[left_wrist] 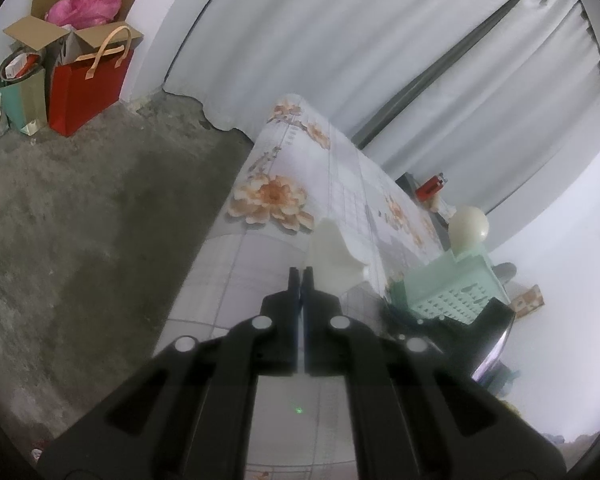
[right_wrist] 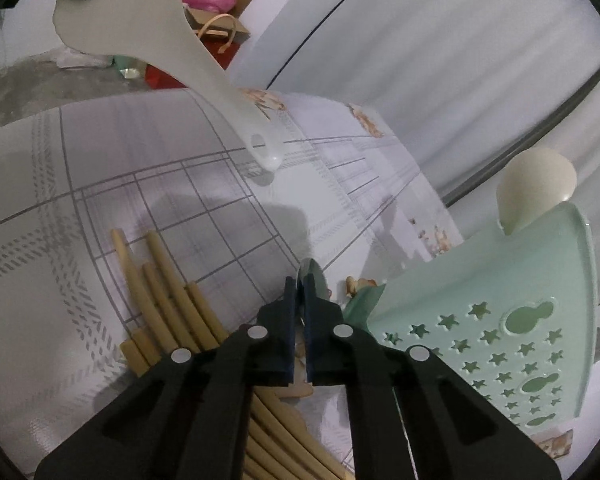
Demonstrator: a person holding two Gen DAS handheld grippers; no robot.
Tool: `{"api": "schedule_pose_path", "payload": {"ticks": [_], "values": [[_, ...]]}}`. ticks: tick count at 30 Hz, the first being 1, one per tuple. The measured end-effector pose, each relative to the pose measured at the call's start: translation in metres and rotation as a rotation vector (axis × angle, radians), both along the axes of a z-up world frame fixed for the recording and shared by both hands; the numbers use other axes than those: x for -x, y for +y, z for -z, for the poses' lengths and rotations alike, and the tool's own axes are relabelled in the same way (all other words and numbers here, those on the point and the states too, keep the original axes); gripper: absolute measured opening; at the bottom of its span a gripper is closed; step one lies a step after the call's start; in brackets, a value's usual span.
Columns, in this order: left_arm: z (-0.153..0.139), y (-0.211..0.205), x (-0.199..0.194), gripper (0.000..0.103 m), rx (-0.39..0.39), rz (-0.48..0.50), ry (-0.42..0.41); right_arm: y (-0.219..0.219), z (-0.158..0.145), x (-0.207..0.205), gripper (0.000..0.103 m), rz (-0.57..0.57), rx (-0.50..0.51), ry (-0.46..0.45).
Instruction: Organize utensils
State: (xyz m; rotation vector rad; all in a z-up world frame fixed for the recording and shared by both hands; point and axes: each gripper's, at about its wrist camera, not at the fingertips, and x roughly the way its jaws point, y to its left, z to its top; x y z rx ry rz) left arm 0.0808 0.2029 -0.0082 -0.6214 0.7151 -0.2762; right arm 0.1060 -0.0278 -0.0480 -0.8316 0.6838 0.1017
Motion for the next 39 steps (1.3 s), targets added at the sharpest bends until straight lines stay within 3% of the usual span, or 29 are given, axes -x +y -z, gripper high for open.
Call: {"api": "schedule_pose_path", "payload": {"ticks": [7, 16, 19, 23, 34, 39], "values": [[-0.022, 0.002, 0.013, 0.000, -0.014, 0.003, -0.079, -0.010, -0.034, 0.026, 0.002, 0.018, -0.106, -0.067], [-0.095, -0.019, 0.034, 0.000, 0.027, 0.106, -0.344, -0.043, -0.100, 0.074, 0.002, 0.081, -0.304, -0.198], [-0.118, -0.040, 0.036, 0.000, -0.016, 0.159, -0.402, -0.057, -0.115, 0.084, 0.002, 0.109, -0.342, -0.241], [-0.141, -0.076, 0.033, 0.000, -0.129, 0.205, -0.437, -0.083, -0.137, 0.093, 0.002, 0.158, -0.406, -0.311], [-0.170, -0.168, 0.019, 0.000, -0.339, 0.337, -0.486, -0.165, -0.172, 0.118, 0.002, 0.283, -0.606, -0.429], [-0.182, -0.216, 0.020, 0.000, -0.429, 0.417, -0.554, -0.200, -0.180, 0.132, 0.002, 0.337, -0.667, -0.479]]}}
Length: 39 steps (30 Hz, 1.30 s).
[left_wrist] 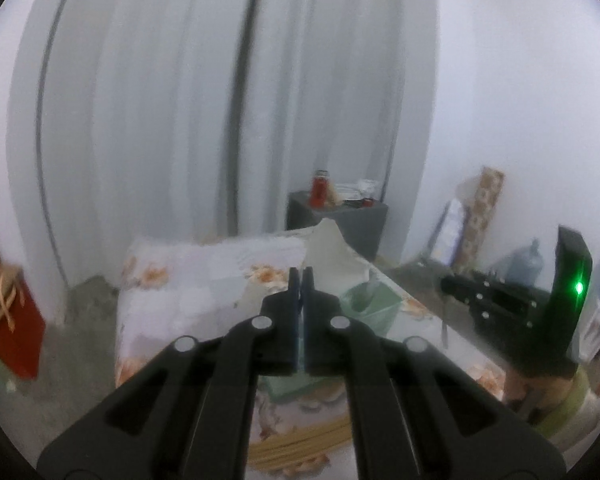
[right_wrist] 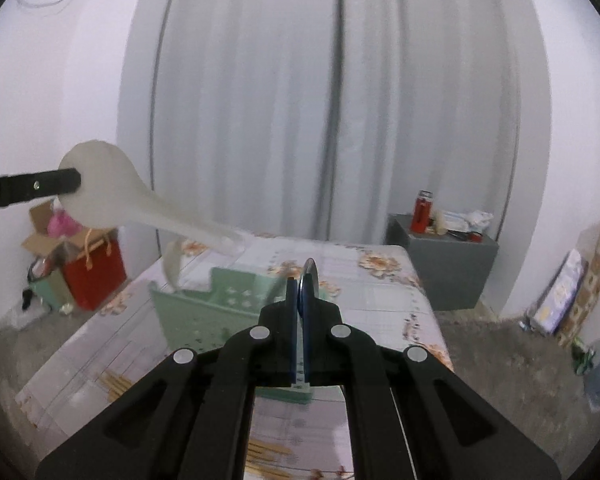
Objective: Organize utensils
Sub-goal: 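Lower the rice paddle into the mint basket and open the left gripper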
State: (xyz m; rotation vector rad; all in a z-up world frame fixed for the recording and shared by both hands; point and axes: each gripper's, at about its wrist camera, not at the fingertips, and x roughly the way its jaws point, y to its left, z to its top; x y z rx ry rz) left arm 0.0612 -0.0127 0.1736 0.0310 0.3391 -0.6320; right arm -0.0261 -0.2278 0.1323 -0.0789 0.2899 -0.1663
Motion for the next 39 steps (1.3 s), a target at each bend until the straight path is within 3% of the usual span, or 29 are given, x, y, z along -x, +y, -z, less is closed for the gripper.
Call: {"api": "schedule_pose_path", "payload": {"ticks": [7, 12, 17, 20, 22, 25, 27, 31, 39], "values": [[0.003, -0.066, 0.014, 0.000, -0.168, 0.062, -0.087, -0.040, 0.003, 0.011, 0.002, 0.049, -0.082, -0.023], [0.015, -0.102, 0.010, 0.000, -0.301, 0.014, -0.141, -0.052, 0.007, 0.011, 0.002, 0.051, -0.115, -0.025], [0.036, -0.143, 0.014, 0.000, -0.531, -0.017, -0.271, -0.057, 0.009, 0.010, 0.002, 0.046, -0.132, -0.031], [0.053, -0.166, 0.008, 0.000, -0.629, 0.013, -0.255, -0.059, 0.009, 0.012, 0.002, 0.045, -0.141, -0.035], [0.061, -0.173, 0.001, 0.001, -0.649, 0.024, -0.238, -0.058, 0.008, 0.013, 0.002, 0.045, -0.146, -0.036], [0.062, -0.177, -0.007, 0.006, -0.607, 0.036, -0.211, -0.061, 0.008, 0.014, 0.002, 0.042, -0.160, -0.034], [0.055, -0.171, -0.016, 0.009, -0.509, 0.069, -0.144, -0.063, 0.008, 0.014, 0.002, 0.040, -0.169, -0.031], [0.043, -0.147, -0.023, 0.050, -0.296, 0.102, -0.079, -0.065, 0.007, 0.015, 0.002, 0.038, -0.180, -0.028], [0.038, -0.078, -0.029, 0.060, -0.048, 0.032, 0.021, -0.060, -0.008, 0.023, 0.002, -0.003, -0.203, -0.057]]}}
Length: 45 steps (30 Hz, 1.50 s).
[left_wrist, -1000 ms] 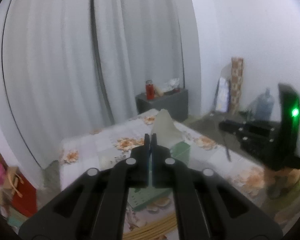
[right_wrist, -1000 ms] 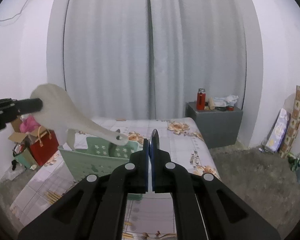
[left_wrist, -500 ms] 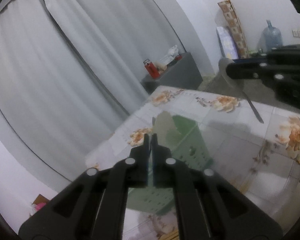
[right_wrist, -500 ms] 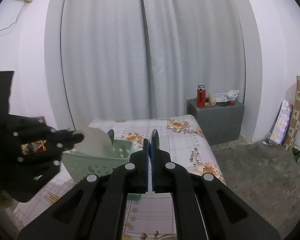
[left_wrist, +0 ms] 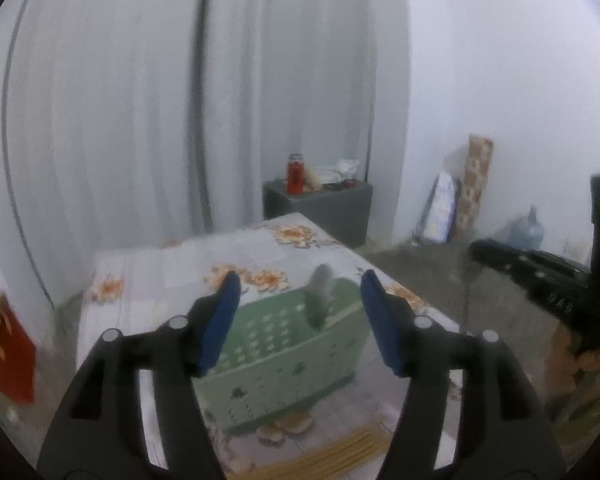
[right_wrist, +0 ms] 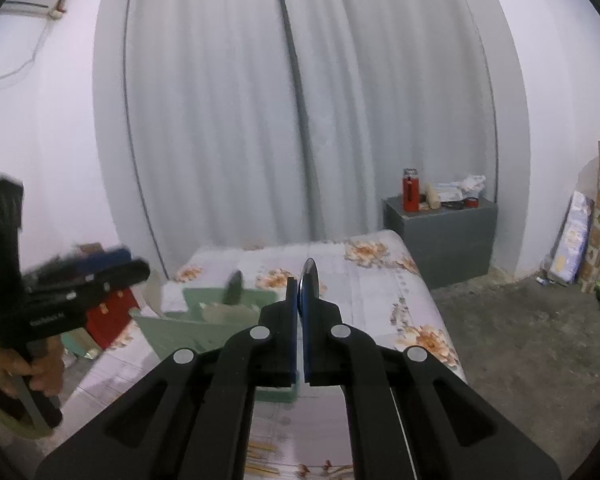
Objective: Organize utensils
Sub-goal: 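Lower the rice paddle into the mint basket and open the left gripper, then move both grippers down toward the wooden chopsticks beside the basket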
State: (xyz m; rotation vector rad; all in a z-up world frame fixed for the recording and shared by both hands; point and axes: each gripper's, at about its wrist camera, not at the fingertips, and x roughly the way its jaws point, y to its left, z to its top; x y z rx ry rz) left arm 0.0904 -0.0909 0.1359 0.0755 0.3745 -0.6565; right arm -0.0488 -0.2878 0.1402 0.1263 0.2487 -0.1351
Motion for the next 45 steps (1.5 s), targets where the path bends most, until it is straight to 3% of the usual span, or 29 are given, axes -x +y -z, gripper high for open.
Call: {"api": "schedule_pose_path", "payload": {"ticks": [10, 15, 20, 25, 32, 40, 45], "values": [[0.040, 0.103, -0.004, 0.061, 0.181, -0.201, 0.212, 0.027, -0.059, -0.009, 0.002, -0.318, -0.140, -0.152], [0.053, 0.131, 0.007, 0.061, 0.207, -0.257, 0.223, 0.061, -0.077, -0.046, 0.002, -0.437, -0.138, -0.187], [0.062, 0.151, 0.008, 0.061, 0.217, -0.301, 0.234, 0.084, -0.075, -0.095, 0.002, -0.499, -0.172, -0.183], [0.070, 0.168, 0.012, 0.061, 0.230, -0.342, 0.247, 0.094, -0.065, -0.144, 0.002, -0.526, -0.218, -0.161], [0.081, 0.184, 0.013, 0.061, 0.246, -0.373, 0.269, 0.104, -0.025, -0.186, 0.002, -0.493, -0.222, -0.053], [0.090, 0.186, 0.010, 0.061, 0.256, -0.358, 0.293, 0.087, 0.034, -0.184, 0.002, -0.451, -0.233, 0.085], [0.097, 0.182, 0.009, 0.062, 0.257, -0.340, 0.320, 0.077, 0.045, -0.157, 0.004, -0.396, -0.187, 0.125]]}}
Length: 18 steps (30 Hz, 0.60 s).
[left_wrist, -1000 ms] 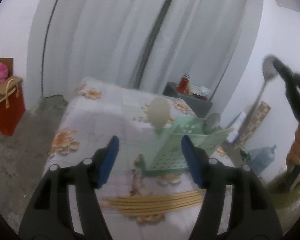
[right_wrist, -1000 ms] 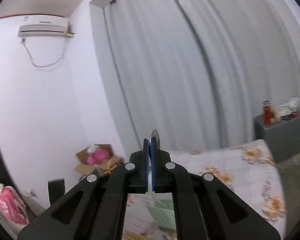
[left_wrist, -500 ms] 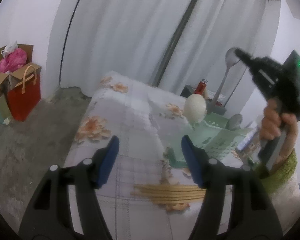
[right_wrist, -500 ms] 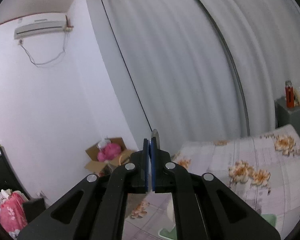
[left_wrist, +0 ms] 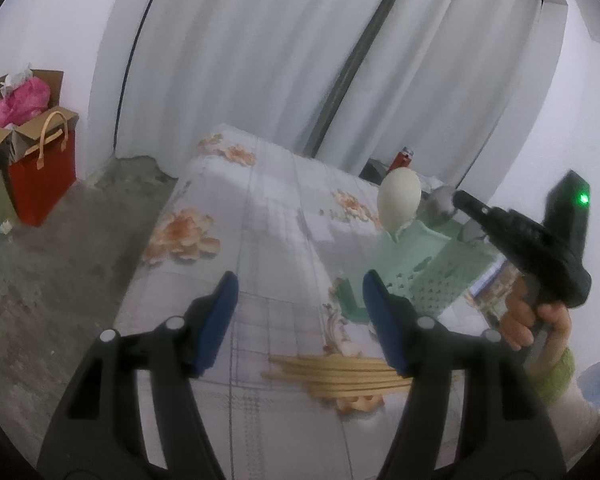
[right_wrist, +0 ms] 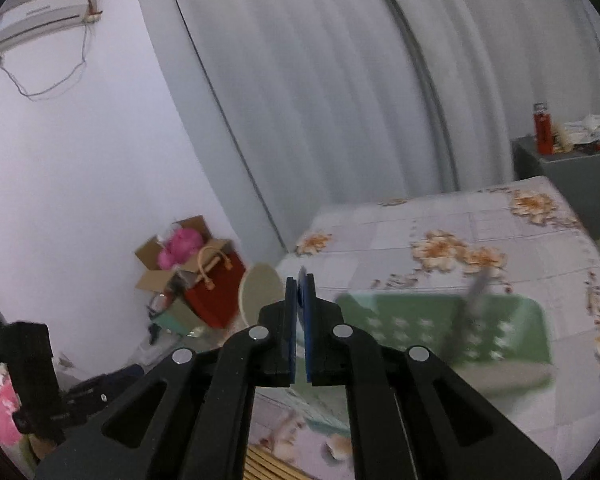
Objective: Organize utensils
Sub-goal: 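Move both grippers down toward the wooden chopsticks beside the basket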
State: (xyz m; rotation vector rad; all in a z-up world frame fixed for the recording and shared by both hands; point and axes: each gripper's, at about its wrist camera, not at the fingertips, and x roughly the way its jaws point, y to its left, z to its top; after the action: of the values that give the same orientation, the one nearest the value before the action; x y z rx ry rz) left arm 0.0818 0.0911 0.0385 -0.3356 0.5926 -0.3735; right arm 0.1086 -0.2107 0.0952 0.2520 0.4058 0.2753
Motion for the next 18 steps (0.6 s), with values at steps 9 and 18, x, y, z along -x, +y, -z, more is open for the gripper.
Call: {"api": "schedule_pose_path", "payload": {"ticks": [9, 18], "values": [[0.006, -0.017, 0.005, 0.064, -0.027, 0.053, 0.015, -0.010, -0.010, 0.061, 0.031, 0.058, 0.093, -0.059], [0.027, -0.040, 0.015, 0.063, -0.041, 0.152, 0.091, -0.027, 0.037, 0.067, 0.049, -0.047, 0.136, 0.210]]}}
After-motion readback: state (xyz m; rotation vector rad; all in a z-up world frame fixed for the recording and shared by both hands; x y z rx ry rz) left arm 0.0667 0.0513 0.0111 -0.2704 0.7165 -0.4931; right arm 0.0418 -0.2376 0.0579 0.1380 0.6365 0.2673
